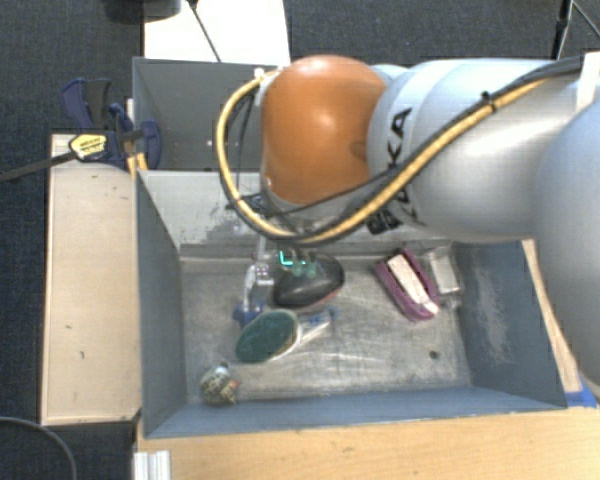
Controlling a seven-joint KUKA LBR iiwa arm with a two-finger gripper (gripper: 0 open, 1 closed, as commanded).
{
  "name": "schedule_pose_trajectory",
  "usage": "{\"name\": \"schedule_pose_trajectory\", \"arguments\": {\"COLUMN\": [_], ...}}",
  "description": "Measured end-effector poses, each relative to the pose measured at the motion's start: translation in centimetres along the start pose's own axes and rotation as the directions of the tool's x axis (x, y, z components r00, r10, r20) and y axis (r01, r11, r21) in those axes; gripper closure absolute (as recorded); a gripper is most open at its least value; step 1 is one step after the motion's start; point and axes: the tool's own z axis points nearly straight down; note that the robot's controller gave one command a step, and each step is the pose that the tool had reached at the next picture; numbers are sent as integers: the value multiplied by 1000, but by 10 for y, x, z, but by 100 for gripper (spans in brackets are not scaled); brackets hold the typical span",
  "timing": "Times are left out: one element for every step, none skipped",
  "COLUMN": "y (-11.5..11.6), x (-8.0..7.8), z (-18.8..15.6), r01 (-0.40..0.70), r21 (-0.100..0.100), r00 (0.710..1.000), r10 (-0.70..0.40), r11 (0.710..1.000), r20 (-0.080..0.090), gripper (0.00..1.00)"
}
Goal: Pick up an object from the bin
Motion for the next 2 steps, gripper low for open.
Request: {"name": "schedule_pose_trajectory", "arguments": {"y": [-26, -25], "x": [22, 22], "z": [138, 136], "r01": [114, 111], "r21": [-4, -4], "r00": [994, 994], "r10": [-114, -111], "r11": [994, 994], "r20": [2, 0], "gripper": [0, 100]}}
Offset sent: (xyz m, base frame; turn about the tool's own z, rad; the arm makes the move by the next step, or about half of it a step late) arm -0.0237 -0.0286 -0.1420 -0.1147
